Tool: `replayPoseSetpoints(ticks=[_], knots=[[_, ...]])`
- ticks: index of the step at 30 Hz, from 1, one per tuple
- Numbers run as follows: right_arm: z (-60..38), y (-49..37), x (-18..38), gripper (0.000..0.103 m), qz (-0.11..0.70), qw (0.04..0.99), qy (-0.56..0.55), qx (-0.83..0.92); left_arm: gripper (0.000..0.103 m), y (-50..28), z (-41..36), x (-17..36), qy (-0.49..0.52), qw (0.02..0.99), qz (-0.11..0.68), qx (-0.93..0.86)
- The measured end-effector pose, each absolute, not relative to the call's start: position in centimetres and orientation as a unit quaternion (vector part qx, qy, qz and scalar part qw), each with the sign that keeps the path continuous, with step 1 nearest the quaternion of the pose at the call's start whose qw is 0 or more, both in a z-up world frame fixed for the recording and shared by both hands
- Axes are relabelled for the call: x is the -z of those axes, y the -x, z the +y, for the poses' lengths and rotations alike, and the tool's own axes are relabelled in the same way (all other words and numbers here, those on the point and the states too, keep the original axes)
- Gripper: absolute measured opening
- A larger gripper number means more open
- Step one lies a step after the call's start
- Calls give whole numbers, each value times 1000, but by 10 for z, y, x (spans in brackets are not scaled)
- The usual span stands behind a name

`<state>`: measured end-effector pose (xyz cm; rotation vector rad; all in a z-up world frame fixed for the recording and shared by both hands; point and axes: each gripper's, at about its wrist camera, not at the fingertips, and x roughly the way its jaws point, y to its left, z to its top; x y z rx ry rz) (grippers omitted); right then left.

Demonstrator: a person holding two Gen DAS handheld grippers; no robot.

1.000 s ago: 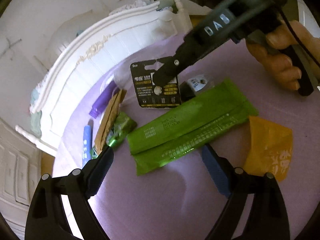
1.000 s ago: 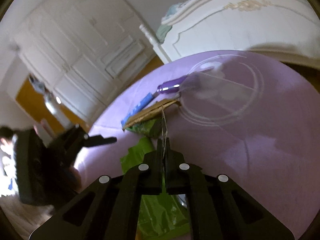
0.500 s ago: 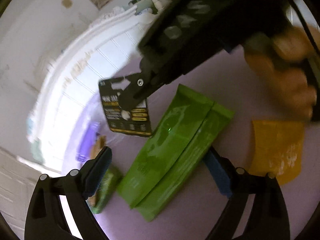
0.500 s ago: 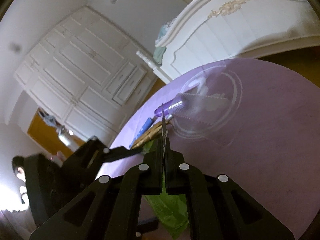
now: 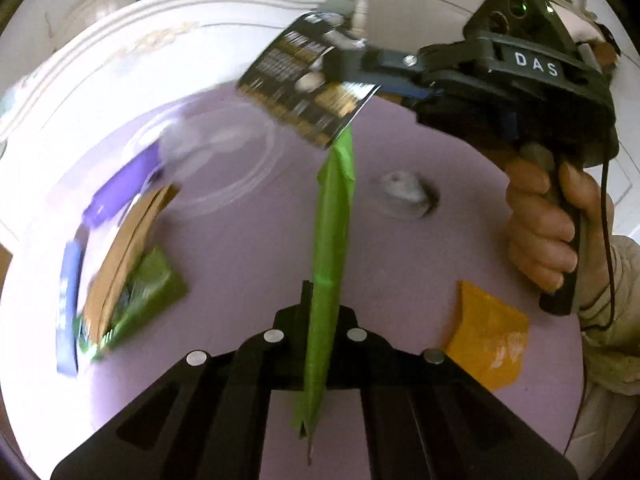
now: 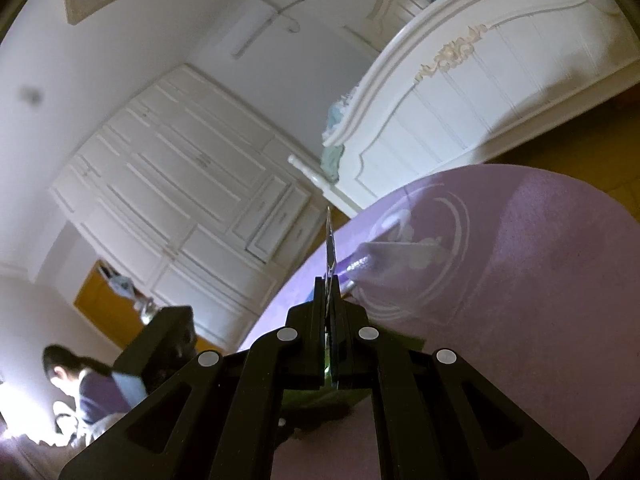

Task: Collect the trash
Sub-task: 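Carry the green packet and black card to the bin and open both tools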

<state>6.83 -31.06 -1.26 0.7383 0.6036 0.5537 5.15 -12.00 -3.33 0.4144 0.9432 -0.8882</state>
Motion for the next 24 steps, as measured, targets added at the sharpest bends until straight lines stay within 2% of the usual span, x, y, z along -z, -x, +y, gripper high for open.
replayPoseSetpoints(ticks=[7, 13, 19, 24], knots=[[-305, -66, 7, 3, 291, 858, -331, -265, 3, -14, -83, 18, -150, 804, 432, 380], [-297, -57, 4, 3, 311, 850, -338, -258, 3, 10, -5, 7, -67, 843, 428, 319], [-253, -49, -20, 3, 331, 838, -314, -301, 3, 32, 86, -8, 1, 888, 408, 212], [-175, -48, -50, 3, 354, 818, -268, -367, 3, 57, 147, -18, 45, 915, 376, 139]])
